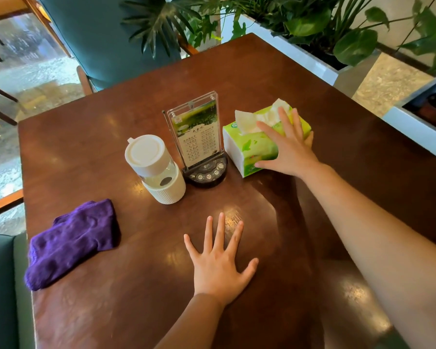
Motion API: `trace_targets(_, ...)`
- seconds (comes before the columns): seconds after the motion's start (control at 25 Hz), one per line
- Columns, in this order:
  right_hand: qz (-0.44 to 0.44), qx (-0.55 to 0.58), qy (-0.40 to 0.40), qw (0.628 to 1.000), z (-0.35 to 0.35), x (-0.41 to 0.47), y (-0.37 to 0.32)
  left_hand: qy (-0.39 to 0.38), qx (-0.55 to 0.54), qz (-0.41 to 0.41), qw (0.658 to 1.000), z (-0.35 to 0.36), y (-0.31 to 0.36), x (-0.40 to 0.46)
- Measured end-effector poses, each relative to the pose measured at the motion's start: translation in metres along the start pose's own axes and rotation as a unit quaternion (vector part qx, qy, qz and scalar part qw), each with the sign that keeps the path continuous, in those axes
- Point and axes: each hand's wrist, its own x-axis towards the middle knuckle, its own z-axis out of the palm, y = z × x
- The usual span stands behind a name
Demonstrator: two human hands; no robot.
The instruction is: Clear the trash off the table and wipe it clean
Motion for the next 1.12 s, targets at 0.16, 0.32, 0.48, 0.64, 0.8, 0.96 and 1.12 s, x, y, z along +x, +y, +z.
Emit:
trace_targets(0.16, 0.044, 0.049, 0.089, 0.994, 0.018, -0.017, -0.025, -0.005, -0.004, -0.003, 1.000, 0.000, 0.000, 0.000)
trace_targets(0.32, 0.036, 0.065, 0.109, 0.991, 0.035, -0.019, -0.036, -0.005, -0.004, -0.002, 1.000, 0.001, 0.000, 0.001)
trace_targets(0.48, 0.028, 0.073, 0.091, 0.993, 0.031, 0.000, -0.031, -0.003, -0.004, -0.001, 1.000, 0.001, 0.000, 0.000)
trace_targets(0.64, 0.029, 0.070, 0.083, 0.994, 0.031, 0.006, -0.028, -0.004, -0.004, 0.000, 1.000, 0.002, -0.001, 0.000)
trace_targets(0.8, 0.026, 0.075, 0.097, 0.992, 0.035, 0.005, -0.036, -0.005, -0.001, 0.000, 1.000, 0.001, 0.000, 0.000)
trace_targets(0.96, 0.029, 0.063, 0.103, 0.992, 0.036, 0.004, -0.043, -0.006, 0.002, 0.002, 1.000, 0.000, -0.001, -0.001)
trace_targets(1.12, 0.026, 0.065, 0.101, 0.992, 0.029, 0.003, -0.044, -0.002, -0.013, 0.003, 1.000, 0.001, 0.000, 0.000)
